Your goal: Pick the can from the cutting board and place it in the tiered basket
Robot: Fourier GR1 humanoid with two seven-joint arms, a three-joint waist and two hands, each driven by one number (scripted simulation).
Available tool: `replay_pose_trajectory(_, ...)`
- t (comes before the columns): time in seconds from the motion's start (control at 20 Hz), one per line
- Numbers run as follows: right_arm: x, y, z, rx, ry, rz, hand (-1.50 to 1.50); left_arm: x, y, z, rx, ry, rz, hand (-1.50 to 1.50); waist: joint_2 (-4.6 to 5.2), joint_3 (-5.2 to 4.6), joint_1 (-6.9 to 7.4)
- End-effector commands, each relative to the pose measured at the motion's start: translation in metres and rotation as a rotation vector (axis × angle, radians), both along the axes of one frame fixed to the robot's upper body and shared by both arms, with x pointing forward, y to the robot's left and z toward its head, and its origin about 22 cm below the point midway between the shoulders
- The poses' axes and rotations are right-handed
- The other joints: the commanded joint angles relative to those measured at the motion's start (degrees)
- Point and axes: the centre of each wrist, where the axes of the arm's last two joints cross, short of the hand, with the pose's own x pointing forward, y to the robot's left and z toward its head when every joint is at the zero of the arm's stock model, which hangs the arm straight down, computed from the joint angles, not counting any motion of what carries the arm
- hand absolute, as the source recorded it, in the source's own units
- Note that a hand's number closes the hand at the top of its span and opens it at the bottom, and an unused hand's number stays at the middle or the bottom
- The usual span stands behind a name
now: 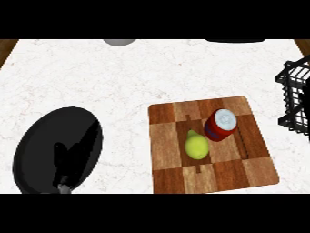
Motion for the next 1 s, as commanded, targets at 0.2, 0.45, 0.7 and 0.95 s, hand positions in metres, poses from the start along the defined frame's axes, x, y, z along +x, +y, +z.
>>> replay_pose_trajectory(0.2, -0.001, 0.080, -0.052, 0.689, 0.033, 0.372, 1.50, 0.013, 0.047, 0.021, 0.156, -0.048, 0.095, 0.00, 0.84, 1.95, 4.87)
replay_pose_trajectory(0.45, -0.017, 0.075, -0.064, 0.877, -0.291, 0.439, -1.50, 0.000, 0.101, 0.030, 0.233, -0.007, 0.210, 0.00, 0.11, 0.91, 1.61)
replay_pose_trajectory(0.7, -0.019, 0.030, -0.059, 0.123, 0.053, 0.498, -1.50, 0.010, 0.114, 0.041, 0.252, -0.019, 0.216, 0.00, 0.41, 0.22, 2.10)
replay_pose_trajectory(0.95, 0.009, -0.003, -0.013, -0.189, 0.213, 0.558, -1.50, 0.006, 0.115, 0.046, 0.244, -0.011, 0.201, 0.00, 0.20, 0.34, 1.81)
